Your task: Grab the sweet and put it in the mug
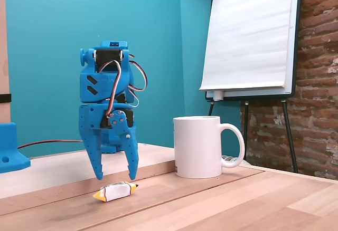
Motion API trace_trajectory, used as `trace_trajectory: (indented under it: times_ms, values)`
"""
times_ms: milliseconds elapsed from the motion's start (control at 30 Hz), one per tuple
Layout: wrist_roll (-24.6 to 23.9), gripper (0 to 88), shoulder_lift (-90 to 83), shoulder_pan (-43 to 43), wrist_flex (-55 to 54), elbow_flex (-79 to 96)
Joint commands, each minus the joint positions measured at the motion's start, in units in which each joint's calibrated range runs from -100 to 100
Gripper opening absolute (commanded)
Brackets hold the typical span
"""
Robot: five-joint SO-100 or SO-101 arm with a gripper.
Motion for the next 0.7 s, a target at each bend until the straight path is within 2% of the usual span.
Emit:
trace_trajectory:
  times_ms: [0, 233, 500, 667]
  values:
    - [0.2, 24.0, -0.7, -0.5, -0.2, -2.5]
    - [0.4, 24.1, -0.7, -0.3, -0.2, -2.5]
    - [6.0, 24.1, -0.7, 0.3, -0.1, -2.5]
    - [7.3, 24.1, -0.6, 0.3, -0.1, -2.5]
